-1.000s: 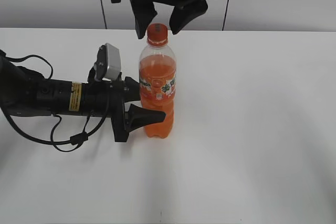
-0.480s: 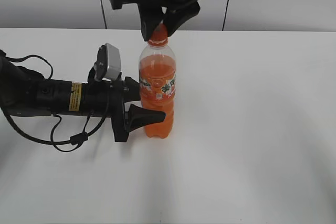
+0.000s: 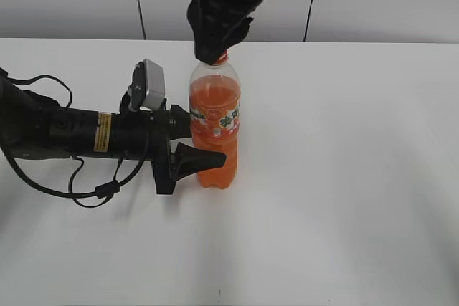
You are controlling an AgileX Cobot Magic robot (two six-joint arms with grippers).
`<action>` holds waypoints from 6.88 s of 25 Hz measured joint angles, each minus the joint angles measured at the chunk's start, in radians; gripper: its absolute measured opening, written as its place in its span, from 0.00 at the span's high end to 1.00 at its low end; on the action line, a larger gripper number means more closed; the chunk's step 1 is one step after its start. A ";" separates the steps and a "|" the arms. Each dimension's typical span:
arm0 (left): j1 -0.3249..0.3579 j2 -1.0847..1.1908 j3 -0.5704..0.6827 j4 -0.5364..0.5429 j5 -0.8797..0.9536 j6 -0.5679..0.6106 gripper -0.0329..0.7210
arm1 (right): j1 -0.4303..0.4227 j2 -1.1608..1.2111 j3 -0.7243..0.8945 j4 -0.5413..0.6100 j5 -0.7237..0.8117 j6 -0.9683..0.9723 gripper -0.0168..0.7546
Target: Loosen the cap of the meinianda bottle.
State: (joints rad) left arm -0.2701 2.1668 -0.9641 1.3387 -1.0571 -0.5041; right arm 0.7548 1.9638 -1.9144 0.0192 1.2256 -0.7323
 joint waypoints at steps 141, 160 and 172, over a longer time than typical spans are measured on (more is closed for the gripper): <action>0.000 0.000 0.000 0.001 0.002 0.010 0.42 | -0.001 -0.005 0.004 -0.012 0.014 -0.662 0.62; 0.000 0.000 0.000 0.002 0.002 0.011 0.42 | -0.001 -0.006 0.001 -0.009 0.018 -0.683 0.61; 0.000 0.000 0.000 0.004 0.003 0.006 0.42 | -0.001 -0.011 0.001 -0.011 0.005 -0.644 0.39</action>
State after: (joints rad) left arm -0.2701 2.1668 -0.9641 1.3428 -1.0539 -0.4977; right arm 0.7538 1.9530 -1.9138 0.0079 1.2307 -1.3767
